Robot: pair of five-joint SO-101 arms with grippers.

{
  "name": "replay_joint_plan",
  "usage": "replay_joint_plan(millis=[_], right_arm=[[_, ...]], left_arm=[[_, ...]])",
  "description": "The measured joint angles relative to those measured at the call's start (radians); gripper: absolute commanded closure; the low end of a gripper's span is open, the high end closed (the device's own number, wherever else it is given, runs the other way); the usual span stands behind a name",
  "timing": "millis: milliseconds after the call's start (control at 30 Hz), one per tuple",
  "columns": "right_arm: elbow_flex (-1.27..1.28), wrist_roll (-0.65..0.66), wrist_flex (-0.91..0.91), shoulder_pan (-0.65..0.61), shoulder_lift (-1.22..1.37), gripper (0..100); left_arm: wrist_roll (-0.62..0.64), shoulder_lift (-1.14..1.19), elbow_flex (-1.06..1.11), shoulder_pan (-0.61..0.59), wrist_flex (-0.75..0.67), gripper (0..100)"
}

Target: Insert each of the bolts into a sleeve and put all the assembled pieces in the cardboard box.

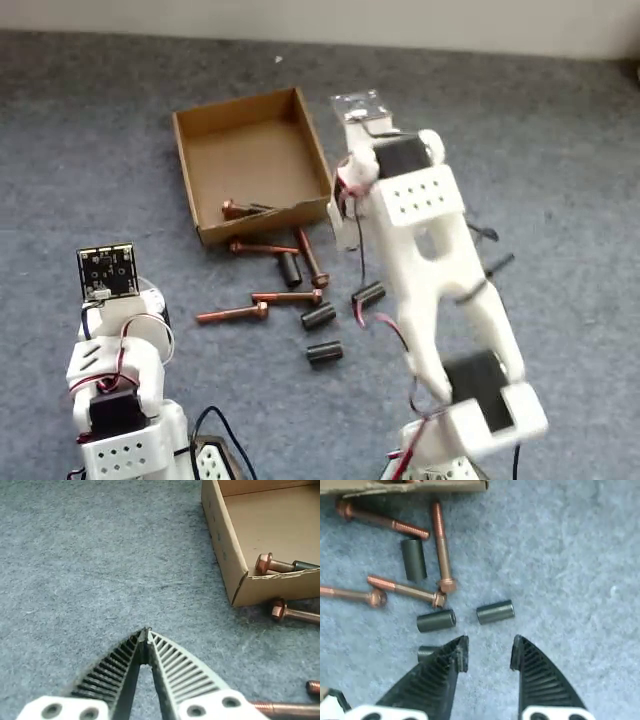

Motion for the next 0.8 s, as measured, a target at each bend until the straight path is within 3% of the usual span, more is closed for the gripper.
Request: replay_joint_plan(millis=[200,433,600,800], right_arm=[[0.371,-0.133,-0.296,0.0,-0.23,85.7],[0.712,-0.405,-0.664,0.0,-0.258,85.7],[0.839,-0.528,-0.717,0.0,-0.258,85.6],[0.841,-0.562,-0.72,0.0,-0.258,85.6]], left_arm=[[0.0,0.0,0.0,0.0,0.0,98],[0.0,0.0,0.0,0.0,0.0,98],[0.0,0.0,0.0,0.0,0.0,98],[0.0,0.0,0.0,0.0,0.0,98]])
